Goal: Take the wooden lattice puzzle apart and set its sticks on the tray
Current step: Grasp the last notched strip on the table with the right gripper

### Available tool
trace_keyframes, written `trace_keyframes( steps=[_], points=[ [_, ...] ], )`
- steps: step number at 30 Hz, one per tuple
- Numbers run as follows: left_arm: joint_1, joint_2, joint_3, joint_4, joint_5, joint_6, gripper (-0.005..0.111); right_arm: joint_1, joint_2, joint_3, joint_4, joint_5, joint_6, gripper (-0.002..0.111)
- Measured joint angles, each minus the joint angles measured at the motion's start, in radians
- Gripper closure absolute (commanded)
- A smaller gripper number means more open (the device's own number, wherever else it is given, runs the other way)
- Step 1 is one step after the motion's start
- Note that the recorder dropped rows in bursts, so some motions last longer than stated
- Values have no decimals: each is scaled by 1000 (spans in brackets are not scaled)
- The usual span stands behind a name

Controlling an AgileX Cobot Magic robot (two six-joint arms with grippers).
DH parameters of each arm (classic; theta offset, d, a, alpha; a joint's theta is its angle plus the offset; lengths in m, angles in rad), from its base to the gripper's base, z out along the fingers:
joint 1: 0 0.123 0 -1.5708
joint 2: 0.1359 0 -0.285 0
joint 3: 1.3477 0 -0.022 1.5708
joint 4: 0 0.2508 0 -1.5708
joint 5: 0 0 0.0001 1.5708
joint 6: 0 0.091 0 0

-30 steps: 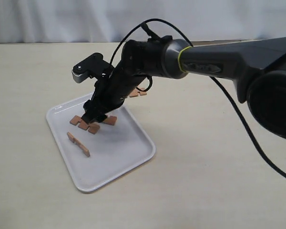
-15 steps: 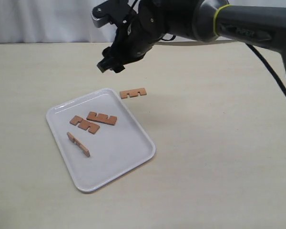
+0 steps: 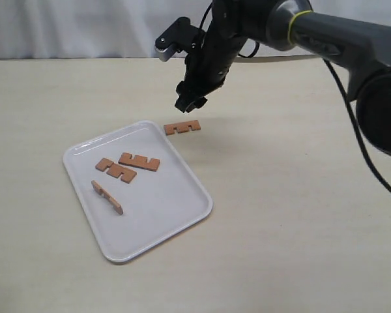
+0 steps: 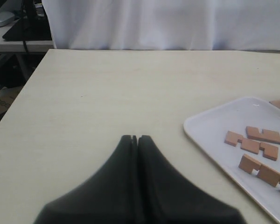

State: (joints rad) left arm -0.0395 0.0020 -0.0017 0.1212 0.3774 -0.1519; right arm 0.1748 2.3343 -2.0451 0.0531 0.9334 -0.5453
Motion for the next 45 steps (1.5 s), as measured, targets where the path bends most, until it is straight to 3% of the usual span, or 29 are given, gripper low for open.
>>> trace_keyframes(
  steps=[10, 38, 41, 45],
  points=[
    [0, 0, 0, 0, 0, 0, 107, 0, 200, -254, 132, 200, -174, 46],
    [0, 0, 0, 0, 0, 0, 107, -29, 284, -279, 166, 138, -225, 47],
    [0, 0, 0, 0, 0, 0, 107, -29, 289, -281, 168, 138, -225, 61],
    [0, 0, 0, 0, 0, 0, 107, -29, 289, -283, 168, 152, -233, 104]
  ],
)
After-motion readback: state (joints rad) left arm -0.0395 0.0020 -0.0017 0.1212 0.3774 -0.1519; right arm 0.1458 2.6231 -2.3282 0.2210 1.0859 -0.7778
